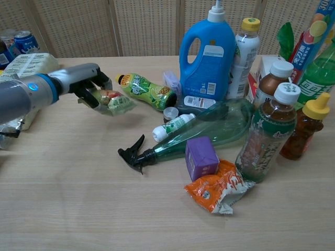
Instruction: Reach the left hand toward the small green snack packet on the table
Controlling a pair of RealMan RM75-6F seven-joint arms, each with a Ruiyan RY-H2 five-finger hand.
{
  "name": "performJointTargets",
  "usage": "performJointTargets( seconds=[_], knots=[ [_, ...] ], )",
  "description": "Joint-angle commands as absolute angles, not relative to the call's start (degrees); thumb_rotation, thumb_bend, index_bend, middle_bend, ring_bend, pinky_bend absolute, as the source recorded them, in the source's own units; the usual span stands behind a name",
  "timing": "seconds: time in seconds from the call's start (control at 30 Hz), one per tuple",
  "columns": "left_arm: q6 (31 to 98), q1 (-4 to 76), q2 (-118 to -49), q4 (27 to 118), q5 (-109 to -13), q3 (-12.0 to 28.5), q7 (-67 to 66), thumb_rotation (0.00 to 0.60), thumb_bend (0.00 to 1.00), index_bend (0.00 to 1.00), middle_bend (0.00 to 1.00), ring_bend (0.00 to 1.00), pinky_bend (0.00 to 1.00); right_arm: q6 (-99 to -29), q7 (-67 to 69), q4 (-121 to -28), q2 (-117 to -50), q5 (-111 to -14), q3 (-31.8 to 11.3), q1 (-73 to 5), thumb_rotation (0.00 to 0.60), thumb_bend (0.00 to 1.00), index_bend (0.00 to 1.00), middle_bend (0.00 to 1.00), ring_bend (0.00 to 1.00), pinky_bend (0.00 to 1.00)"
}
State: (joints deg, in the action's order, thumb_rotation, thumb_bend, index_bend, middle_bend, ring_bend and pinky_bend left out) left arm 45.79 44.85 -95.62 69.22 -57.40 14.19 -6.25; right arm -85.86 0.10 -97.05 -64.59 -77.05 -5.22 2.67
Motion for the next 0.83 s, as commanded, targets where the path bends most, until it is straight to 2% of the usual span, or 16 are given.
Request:
performJointTargets(
  seconds=[0.03, 0.3, 0.5, 0.83],
  knots=[
    [52.2, 39.9, -85.7, 81.9, -61.0, 15.5, -2.1, 0.6, 0.32, 0.64, 0.63, 0.79, 0.26, -85.2, 0.5, -96.5, -65.3, -77.6, -5.1, 2.1, 0.493, 0.04, 0.0, 0.0, 0.0, 0.0],
    [60.4, 35.3, -73.0, 98.9, -65.8, 19.3, 2.1, 0.6, 0.32, 0.64, 0.63, 0.78, 0.24, -85.5, 2.6, -94.8, -66.7, -79.8, -4.7, 1.8, 0.49, 0.04, 0.0, 0.0, 0.0, 0.0],
    [64.8, 32.5, -66.4, 107.6, -67.5, 22.1, 6.0, 0.6, 0.32, 0.63, 0.62, 0.77, 0.23, -84.7, 3.8, -93.5, -67.5, -80.9, -4.4, 1.1, 0.49, 0.04, 0.0, 0.0, 0.0, 0.0],
    [66.8, 31.7, -63.5, 110.5, -68.9, 22.5, 7.5, 0.6, 0.31, 0.63, 0.62, 0.77, 0.22, -84.1, 3.7, -93.4, -68.1, -81.2, -4.5, 0.3, 0.489, 0.04, 0.0, 0.0, 0.0, 0.0]
  ],
)
